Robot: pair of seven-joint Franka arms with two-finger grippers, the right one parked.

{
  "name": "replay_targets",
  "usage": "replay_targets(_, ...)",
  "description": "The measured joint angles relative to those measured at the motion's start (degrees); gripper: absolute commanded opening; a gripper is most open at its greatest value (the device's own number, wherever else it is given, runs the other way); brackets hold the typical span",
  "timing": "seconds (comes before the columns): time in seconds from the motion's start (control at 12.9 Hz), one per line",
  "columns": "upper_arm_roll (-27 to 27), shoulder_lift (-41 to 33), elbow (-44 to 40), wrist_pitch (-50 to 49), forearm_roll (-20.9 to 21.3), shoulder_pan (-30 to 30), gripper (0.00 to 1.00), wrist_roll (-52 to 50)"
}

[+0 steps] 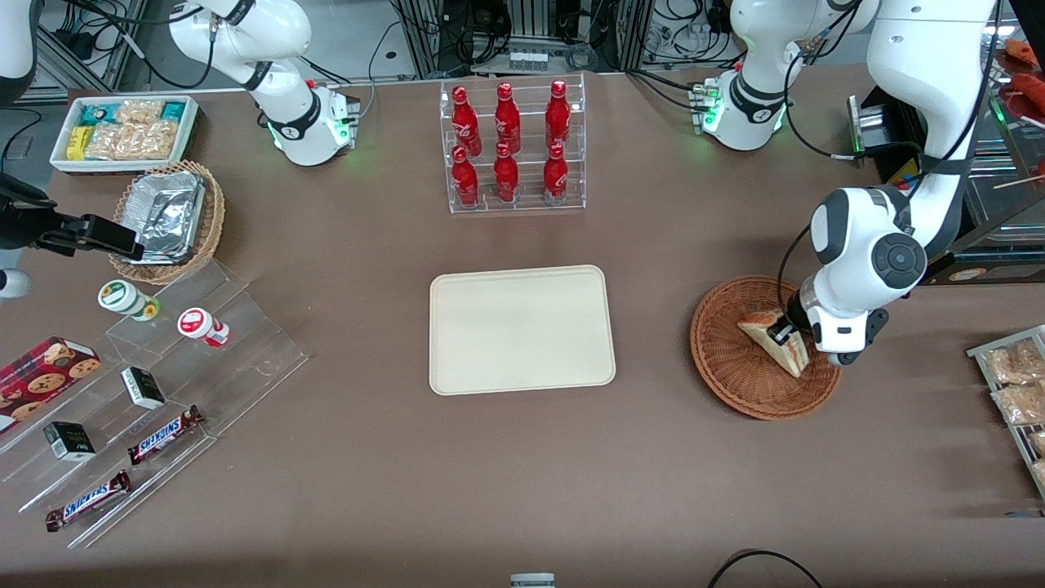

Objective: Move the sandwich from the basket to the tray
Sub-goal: 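Lower the left gripper and close it on the wrapped sandwich, then lift the sandwich and carry it over the cream tray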

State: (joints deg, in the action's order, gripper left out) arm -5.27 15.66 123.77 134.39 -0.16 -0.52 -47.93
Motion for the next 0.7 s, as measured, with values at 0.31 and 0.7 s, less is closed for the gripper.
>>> replay_targets(0.31,-0.6,-1.1,-8.2,-13.6,0.1,3.5,0.0,0.1)
replay_targets(0.7,-0.9,-1.1,-14.0,-20.3,0.0,10.2,0.0,6.9)
